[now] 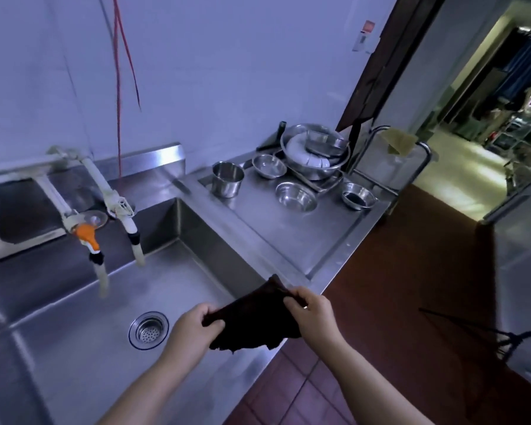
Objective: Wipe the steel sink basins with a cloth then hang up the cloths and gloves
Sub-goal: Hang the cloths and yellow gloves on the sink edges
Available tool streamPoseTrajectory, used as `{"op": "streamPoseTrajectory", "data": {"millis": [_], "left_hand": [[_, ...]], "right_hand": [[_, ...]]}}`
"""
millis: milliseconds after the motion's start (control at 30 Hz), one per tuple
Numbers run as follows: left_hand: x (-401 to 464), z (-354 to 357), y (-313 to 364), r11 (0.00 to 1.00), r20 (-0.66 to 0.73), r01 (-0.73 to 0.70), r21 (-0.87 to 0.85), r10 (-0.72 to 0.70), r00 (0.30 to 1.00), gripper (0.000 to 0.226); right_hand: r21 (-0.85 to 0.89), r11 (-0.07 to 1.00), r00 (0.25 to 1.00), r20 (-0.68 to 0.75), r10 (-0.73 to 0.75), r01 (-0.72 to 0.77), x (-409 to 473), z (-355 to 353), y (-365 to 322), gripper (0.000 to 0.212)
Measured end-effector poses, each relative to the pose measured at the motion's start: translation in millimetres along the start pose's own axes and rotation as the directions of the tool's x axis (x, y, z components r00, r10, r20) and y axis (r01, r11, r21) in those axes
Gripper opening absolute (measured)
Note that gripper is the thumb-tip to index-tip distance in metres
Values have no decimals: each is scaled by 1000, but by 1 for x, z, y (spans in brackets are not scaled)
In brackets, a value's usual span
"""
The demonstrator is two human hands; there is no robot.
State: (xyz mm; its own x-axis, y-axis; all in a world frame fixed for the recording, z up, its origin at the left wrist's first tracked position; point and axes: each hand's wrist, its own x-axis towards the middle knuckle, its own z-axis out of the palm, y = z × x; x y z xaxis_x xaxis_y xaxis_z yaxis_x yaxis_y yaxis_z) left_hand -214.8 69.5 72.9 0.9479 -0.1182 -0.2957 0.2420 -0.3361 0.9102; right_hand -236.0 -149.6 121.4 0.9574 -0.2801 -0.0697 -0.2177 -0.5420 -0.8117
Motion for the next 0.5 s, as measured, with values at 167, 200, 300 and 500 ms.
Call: {"op": "streamPoseTrajectory", "data": {"millis": [167, 200, 300, 500], "left_hand": [[55, 12, -2, 997, -119, 76, 24, -73, 990, 10], [68, 15, -1, 995, -145, 93, 36, -87, 986, 10], [106, 34, 6, 985, -243, 154, 76, -131, 961, 6], [172, 80, 19, 949, -334, 293, 116, -241, 911, 1]], "right_hand": [[0, 1000, 983, 180, 25, -25, 88, 13, 17, 31], [-13, 1000, 978, 208, 15, -13, 107, 15, 21, 29], [-12, 999, 954, 298, -30, 35, 166, 13, 35, 25], [-100, 989, 862, 504, -40, 105, 268, 7, 56, 17]]}}
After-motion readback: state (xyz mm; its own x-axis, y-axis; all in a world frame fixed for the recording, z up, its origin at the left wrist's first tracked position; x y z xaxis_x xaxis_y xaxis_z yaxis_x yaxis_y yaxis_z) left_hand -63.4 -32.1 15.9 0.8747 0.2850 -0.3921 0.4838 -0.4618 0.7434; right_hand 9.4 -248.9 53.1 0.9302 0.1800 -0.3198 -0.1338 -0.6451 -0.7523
